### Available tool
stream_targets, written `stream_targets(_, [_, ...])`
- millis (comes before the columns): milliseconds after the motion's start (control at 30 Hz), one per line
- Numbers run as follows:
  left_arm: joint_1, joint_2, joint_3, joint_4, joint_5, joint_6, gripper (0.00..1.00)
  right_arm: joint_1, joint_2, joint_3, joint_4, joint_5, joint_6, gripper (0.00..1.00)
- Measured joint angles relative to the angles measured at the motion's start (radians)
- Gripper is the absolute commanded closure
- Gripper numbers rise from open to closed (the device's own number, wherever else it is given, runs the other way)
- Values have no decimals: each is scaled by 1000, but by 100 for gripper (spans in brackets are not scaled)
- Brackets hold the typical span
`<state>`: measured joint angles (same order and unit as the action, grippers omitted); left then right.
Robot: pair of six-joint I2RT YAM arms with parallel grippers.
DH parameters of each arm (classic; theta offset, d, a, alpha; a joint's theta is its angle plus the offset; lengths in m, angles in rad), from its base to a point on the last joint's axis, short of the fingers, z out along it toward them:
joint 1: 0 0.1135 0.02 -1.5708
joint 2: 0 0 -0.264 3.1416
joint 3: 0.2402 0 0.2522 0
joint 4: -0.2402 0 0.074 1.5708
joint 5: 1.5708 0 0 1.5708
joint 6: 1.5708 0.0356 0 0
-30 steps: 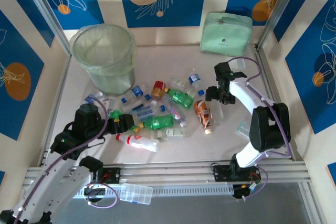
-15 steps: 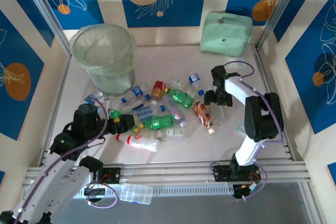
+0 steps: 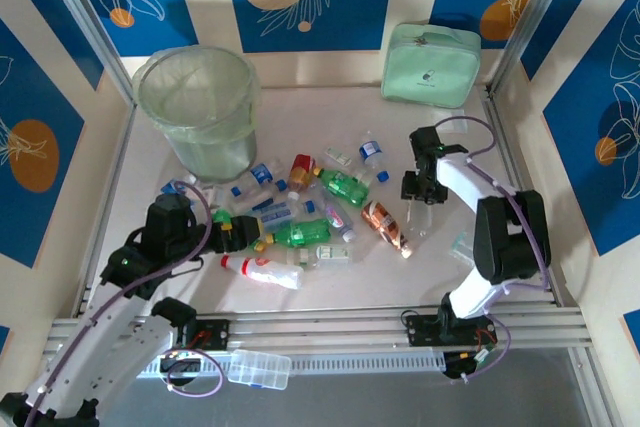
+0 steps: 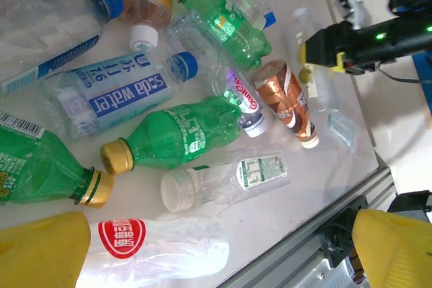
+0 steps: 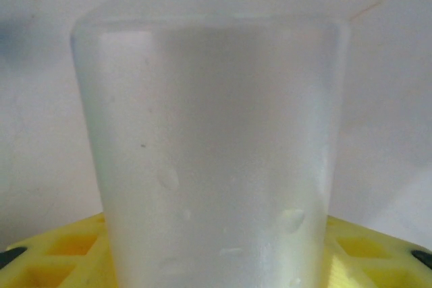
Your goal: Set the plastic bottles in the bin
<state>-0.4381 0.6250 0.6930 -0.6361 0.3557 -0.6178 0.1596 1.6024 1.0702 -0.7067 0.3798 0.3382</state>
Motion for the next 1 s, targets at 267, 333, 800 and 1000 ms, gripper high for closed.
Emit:
stream_targets(267, [-14, 66, 52, -9, -2, 33, 1, 3, -273, 3, 12, -3, 33, 50])
stream_targets(333, [-49, 82, 75, -14, -19, 45, 1, 5, -342, 11, 12, -51, 49, 52])
stream_targets(800, [-382, 361, 277, 82, -87, 137, 1, 125, -566, -20, 257, -641, 278, 54])
stream_targets(1000, [-379, 421, 285, 309, 32, 108, 1, 147, -576, -47, 466, -848, 375, 54])
